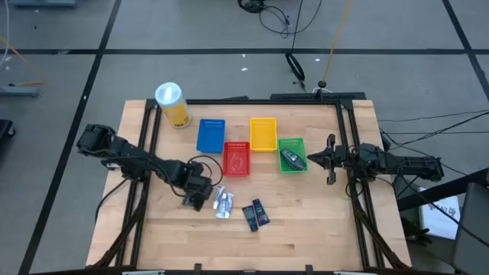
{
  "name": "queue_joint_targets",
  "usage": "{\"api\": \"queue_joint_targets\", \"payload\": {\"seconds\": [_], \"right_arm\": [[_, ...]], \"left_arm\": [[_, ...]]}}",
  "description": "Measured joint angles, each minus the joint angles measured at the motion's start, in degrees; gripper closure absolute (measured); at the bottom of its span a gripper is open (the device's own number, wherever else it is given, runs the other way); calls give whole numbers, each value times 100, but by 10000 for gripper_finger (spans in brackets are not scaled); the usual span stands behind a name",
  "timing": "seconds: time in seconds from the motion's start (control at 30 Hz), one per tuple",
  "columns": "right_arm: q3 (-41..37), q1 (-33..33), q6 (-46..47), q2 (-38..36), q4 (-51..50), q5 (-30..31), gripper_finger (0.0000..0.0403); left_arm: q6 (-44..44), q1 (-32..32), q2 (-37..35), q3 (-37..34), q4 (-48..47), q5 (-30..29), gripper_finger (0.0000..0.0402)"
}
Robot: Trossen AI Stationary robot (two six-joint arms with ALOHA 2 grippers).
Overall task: Pick & Place Travel size toiletries
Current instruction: Put the black bomb into the blue bin
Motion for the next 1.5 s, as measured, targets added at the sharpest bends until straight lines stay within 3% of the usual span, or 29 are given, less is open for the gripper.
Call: {"api": "queue_joint_targets", "payload": {"seconds": [0.57,0.87,1.5], "right_arm": [[0,-1,-1,0,0,0,399],[0,0,-1,-2,1,0,399],[0,-1,0,0,0,0,399]], "left_arm": [[-498,-18,-42,-356,-20,-94,158],[351,-48,-24,-240,872,114,158],[503,-44,-17,-247,885,404,163]]}}
